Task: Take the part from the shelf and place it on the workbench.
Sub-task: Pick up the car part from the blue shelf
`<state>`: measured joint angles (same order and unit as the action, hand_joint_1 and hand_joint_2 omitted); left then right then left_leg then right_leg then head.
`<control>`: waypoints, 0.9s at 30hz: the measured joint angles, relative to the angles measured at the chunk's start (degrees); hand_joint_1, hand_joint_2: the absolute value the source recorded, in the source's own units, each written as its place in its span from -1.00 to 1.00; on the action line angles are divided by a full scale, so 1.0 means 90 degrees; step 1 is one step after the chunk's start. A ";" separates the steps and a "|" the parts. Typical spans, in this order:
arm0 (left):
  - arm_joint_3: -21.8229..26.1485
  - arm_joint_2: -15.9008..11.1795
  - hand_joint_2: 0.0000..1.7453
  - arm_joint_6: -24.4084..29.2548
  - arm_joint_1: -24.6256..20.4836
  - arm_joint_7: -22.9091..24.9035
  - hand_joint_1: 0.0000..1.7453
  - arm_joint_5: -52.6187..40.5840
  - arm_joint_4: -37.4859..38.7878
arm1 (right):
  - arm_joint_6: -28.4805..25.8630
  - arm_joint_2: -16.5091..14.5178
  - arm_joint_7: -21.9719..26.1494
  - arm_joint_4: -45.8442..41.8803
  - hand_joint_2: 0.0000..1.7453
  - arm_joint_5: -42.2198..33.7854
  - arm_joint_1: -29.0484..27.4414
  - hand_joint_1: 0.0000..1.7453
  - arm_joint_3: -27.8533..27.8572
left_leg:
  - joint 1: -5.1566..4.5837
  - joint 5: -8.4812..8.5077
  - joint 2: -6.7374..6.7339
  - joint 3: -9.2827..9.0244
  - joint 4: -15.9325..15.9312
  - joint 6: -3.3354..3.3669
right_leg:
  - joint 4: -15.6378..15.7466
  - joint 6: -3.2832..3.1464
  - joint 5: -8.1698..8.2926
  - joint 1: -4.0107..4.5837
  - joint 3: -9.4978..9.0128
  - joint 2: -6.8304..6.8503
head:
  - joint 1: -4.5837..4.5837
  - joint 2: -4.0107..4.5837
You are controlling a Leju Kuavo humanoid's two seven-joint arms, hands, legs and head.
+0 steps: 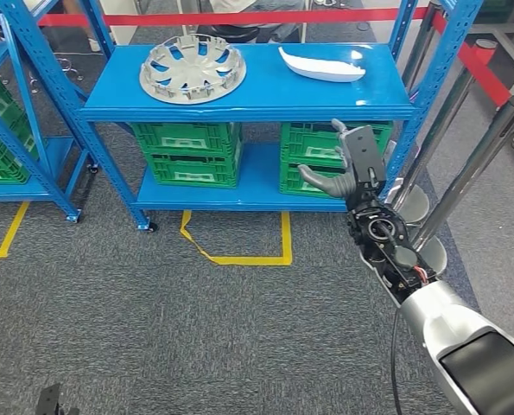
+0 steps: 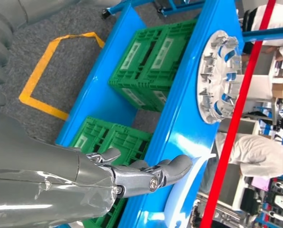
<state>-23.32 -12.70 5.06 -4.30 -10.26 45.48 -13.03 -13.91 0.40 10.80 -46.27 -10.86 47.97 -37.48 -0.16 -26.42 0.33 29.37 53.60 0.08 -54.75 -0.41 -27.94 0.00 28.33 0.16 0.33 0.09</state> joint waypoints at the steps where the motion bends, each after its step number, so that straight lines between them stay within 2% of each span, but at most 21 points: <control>1: 0.0000 0.0002 -1.00 -0.0007 0.0001 -0.0022 -1.00 -0.0010 0.0000 | -0.0001 -0.0030 0.0022 -0.0007 1.00 0.0002 -0.0002 -1.00 0.0015 | 0.0000 0.0000 0.0000 0.0001 0.0000 0.0000 | 0.0000 0.0000 0.0000 0.0000 0.0000 0.0000 | -0.0001 0.0000; 3: 0.0000 0.0006 -1.00 -0.0021 0.0002 -0.0066 -1.00 -0.0032 0.0001 | -0.0005 -0.0076 0.0072 -0.0008 1.00 0.0007 -0.0004 -1.00 0.0039 | -0.0001 0.0000 -0.0002 0.0001 0.0000 0.0000 | 0.0001 0.0000 0.0000 -0.0002 0.0001 -0.0003 | -0.0003 0.0000; 4: -0.0001 0.0008 -0.50 -0.0029 0.0001 -0.0081 -1.00 -0.0035 0.0001 | -0.0005 -0.0098 0.0089 -0.0008 1.00 0.0008 -0.0005 -1.00 0.0047 | -0.0001 0.0000 -0.0003 0.0000 0.0000 0.0000 | 0.0001 0.0000 0.0001 -0.0003 0.0001 -0.0004 | -0.0004 0.0000; 7: -0.0003 0.0014 -0.50 -0.0064 0.0001 -0.0113 -1.00 -0.0031 0.0001 | -0.0006 -0.0161 0.0123 -0.0007 -0.50 0.0035 -0.0016 -1.00 0.0067 | -0.0001 0.0000 -0.0002 0.0000 0.0000 0.0000 | 0.0002 0.0000 0.0000 -0.0004 0.0002 -0.0003 | -0.0002 0.0000; 8: -0.0004 0.0017 -1.00 -0.0071 0.0002 -0.0118 -1.00 -0.0024 0.0002 | 0.0002 -0.0180 0.0127 -0.0007 -1.00 0.0044 -0.0021 -1.00 0.0077 | -0.0001 0.0000 -0.0001 0.0001 0.0000 0.0000 | 0.0002 0.0000 0.0000 -0.0003 0.0002 -0.0002 | -0.0001 0.0000; 27: -0.0005 0.0059 -1.00 -0.0084 0.0008 -0.0135 -1.00 0.0325 0.0002 | 0.0284 -0.0375 0.0256 0.0085 -1.00 0.0036 -0.0067 -1.00 0.0158 | 0.0000 0.0000 -0.0002 0.0002 0.0000 0.0000 | 0.0001 0.0000 0.0000 -0.0001 0.0003 -0.0003 | -0.0001 0.0001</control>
<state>-23.37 -12.17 4.30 -4.23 -11.48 48.40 -13.00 -11.35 -2.97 13.10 -45.51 -10.53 47.37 -36.06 -0.16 -26.43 0.31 29.38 53.61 0.07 -54.74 -0.41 -27.93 -0.01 28.36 0.13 0.32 0.09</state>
